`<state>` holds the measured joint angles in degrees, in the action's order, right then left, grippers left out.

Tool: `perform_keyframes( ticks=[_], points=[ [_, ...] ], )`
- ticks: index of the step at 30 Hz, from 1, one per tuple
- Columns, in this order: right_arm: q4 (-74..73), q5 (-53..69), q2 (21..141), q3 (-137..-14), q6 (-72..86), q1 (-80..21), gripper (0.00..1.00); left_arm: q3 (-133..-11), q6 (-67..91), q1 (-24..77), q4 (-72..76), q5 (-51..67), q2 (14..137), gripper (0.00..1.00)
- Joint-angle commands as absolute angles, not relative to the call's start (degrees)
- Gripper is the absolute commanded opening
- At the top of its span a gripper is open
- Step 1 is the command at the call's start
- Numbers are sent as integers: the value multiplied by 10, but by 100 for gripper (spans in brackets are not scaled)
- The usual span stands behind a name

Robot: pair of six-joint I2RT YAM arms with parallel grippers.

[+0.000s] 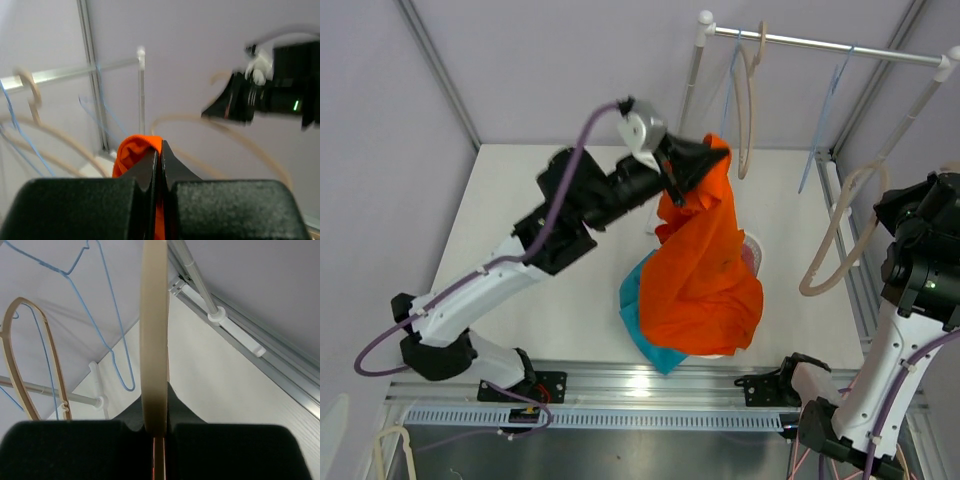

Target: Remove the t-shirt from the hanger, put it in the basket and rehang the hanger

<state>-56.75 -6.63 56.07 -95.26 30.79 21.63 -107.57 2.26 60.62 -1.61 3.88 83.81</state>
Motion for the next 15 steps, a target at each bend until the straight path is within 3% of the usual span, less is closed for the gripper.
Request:
perform_keyframes(
  ticks=[1,7,10,15],
  points=[
    [-498,-16,599,-967,240,217,0,-849,94,602,128,11,780,1],
    [-421,3,651,-971,180,219,0,-630,161,620,234,4,768,0],
    [-370,19,675,-977,149,219,0,-514,195,657,284,-54,787,1],
    [-356,40,745,-1036,100,224,0,-362,347,701,402,-90,946,1]
  ],
)
